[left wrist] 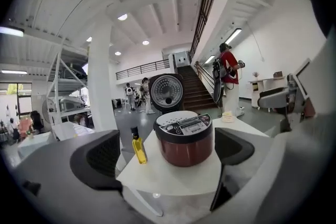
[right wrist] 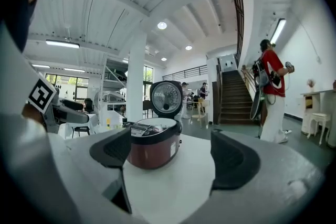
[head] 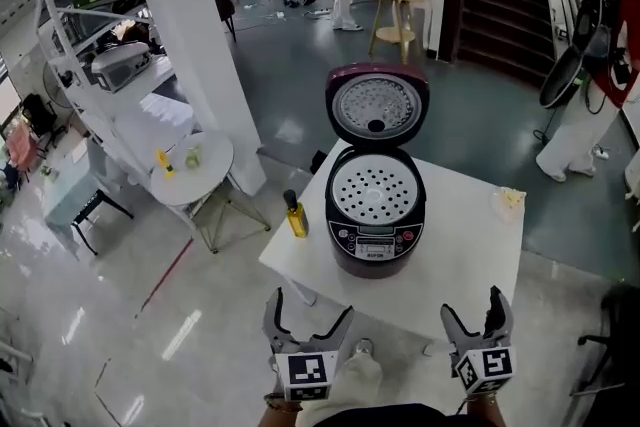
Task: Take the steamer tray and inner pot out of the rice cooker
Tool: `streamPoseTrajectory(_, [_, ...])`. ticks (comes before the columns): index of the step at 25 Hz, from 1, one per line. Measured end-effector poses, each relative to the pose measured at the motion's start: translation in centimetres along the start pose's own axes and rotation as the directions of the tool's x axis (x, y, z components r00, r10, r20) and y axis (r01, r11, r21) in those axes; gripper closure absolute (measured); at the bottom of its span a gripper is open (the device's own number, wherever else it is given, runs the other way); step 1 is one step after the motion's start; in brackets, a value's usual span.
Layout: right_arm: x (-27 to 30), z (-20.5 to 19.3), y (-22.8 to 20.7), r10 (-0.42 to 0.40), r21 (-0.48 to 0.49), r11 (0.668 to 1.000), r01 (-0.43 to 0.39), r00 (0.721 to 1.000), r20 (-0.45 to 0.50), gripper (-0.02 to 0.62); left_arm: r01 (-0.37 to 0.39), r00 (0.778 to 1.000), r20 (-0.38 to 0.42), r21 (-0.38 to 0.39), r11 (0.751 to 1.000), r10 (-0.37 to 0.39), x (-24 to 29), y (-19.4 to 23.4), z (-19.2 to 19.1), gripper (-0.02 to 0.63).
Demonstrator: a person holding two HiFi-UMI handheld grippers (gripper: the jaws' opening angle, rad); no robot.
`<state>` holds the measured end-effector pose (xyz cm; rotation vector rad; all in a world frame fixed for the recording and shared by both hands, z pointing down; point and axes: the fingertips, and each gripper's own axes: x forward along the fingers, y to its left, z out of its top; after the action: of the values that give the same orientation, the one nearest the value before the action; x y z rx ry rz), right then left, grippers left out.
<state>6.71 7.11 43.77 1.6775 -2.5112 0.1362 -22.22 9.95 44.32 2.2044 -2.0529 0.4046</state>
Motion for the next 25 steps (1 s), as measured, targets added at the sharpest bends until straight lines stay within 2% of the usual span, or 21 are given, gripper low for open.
streamPoseTrajectory(5, [10.3, 3.1, -0.7, 0.024, -0.053, 0.998, -0.021, 0.998, 0.062, 0.141, 0.104, 0.994, 0.054, -0.104, 0.989, -0.099, 9.8, 2.0, 3.7, 0.051])
streamPoseTrajectory(8, [14.9, 3.6, -1.0, 0.027, -0.074, 0.997, -0.023, 0.998, 0.056, 0.141, 0.141, 0.989, 0.072, -0.142, 0.98, -0.131, 14.5, 3.2, 5.3, 0.051])
streamPoseTrajectory(10, [17.3, 3.7, -1.2, 0.022, -0.073, 0.997, -0.018, 0.998, 0.051, 0.141, 0.148, 0.987, 0.082, -0.152, 0.977, -0.137, 17.0, 4.0, 5.8, 0.051])
streamPoseTrajectory(12, [19.5, 3.2, -1.4, 0.024, -0.067, 0.998, -0.021, 0.999, 0.035, 0.141, 0.135, 0.989, 0.076, -0.13, 0.982, -0.126, 19.4, 4.4, 6.0, 0.051])
streamPoseTrajectory(15, [22.3, 2.7, -1.5, 0.029, -0.066, 0.997, -0.029, 1.0, 0.01, 0.141, 0.14, 0.99, 0.035, -0.093, 0.986, -0.137, 22.5, 4.3, 5.8, 0.051])
streamPoseTrajectory(18, [25.1, 2.6, -1.6, 0.036, -0.082, 0.996, -0.038, 0.999, -0.026, 0.141, 0.196, 0.979, -0.05, -0.062, 0.979, -0.199, 25.4, 3.4, 5.1, 0.052])
streamPoseTrajectory(21, [28.6, 2.7, -2.1, 0.046, -0.127, 0.99, -0.054, 0.997, -0.067, 0.141, 0.22, 0.968, -0.125, -0.003, 0.975, -0.219, 28.0, 3.1, 4.8, 0.052])
streamPoseTrajectory(23, [31.1, 2.2, -2.5, 0.065, -0.155, 0.984, -0.085, 0.989, -0.13, 0.141, 0.24, 0.96, -0.151, 0.004, 0.971, -0.236, 29.7, 2.8, 4.9, 0.052])
streamPoseTrajectory(25, [33.5, 0.5, -2.6, 0.089, -0.186, 0.973, -0.134, 0.969, -0.232, 0.141, 0.27, 0.942, -0.209, -0.002, 0.963, -0.265, 31.4, 2.4, 4.2, 0.052])
